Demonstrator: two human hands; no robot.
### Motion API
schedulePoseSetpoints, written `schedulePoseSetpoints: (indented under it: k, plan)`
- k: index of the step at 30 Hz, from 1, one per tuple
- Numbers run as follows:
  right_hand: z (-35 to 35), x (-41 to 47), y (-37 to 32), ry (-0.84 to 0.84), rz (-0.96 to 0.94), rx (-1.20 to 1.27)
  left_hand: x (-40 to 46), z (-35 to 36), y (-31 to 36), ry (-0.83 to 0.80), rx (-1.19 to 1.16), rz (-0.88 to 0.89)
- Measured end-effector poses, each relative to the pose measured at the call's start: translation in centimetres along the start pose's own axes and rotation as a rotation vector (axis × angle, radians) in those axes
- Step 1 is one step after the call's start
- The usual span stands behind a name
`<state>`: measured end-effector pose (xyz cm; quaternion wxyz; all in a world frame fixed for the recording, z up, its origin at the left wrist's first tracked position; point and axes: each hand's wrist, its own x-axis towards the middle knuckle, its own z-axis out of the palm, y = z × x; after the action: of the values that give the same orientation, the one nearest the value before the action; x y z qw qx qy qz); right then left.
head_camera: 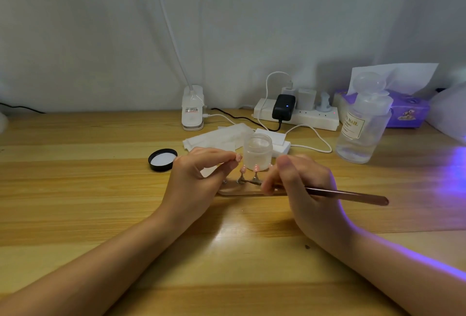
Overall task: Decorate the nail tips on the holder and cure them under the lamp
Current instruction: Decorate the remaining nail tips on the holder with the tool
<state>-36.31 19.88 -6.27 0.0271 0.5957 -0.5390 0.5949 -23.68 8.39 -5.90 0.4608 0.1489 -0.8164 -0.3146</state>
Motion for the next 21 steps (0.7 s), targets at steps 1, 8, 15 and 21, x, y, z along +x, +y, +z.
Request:
schedulePoseSetpoints:
  k: [1,8,15,21]
  plan:
    - [0.04,0.01,-0.07,0.014,-0.003,-0.010,0.02,0.02,-0.03,0.000,0.001,0.001]
    - [0.02,0.23,-0.08,-0.020,-0.018,-0.037,-0.01,0.08,-0.10,0.010,-0.004,-0.011]
    - [0.07,0.57,-0.51,-0.024,-0.027,-0.085,-0.07,0.06,-0.14,0.007,-0.014,-0.019]
    - [0.08,0.12,-0.20,-0.011,-0.071,-0.042,-0.02,0.10,0.03,0.009,0.006,0.002]
